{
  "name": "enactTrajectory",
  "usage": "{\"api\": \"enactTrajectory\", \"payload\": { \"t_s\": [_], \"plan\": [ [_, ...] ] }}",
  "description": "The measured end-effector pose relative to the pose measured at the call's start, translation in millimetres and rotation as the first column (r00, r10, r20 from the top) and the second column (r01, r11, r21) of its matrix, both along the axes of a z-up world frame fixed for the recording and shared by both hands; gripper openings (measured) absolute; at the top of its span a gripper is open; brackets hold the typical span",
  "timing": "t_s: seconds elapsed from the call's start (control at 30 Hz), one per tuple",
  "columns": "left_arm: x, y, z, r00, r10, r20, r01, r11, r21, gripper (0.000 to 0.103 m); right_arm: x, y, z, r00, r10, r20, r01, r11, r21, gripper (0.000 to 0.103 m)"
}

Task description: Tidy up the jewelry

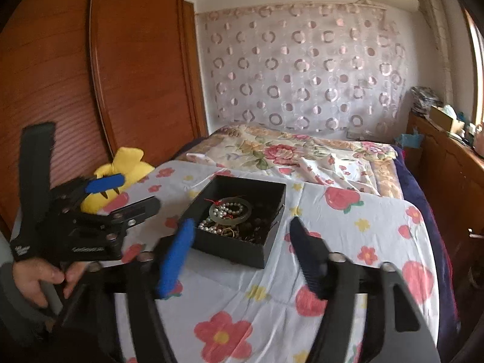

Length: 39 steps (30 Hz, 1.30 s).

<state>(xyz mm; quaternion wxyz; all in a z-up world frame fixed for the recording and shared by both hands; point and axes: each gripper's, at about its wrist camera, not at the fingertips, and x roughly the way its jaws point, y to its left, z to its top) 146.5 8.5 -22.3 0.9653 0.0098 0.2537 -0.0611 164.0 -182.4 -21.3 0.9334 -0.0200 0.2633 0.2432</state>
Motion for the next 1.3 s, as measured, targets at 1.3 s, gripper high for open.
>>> {"api": "enactTrajectory", "payload": {
  "t_s": [1.3],
  "plan": [
    [-105.0, -0.6, 11.9, 0.996, 0.061, 0.062, -0.061, 0.998, 0.010, 0.095, -88.4, -16.8, -4.8, 0.969, -0.217, 0.117, 0.214, 0.976, 0.037, 0.101]
  ]
}}
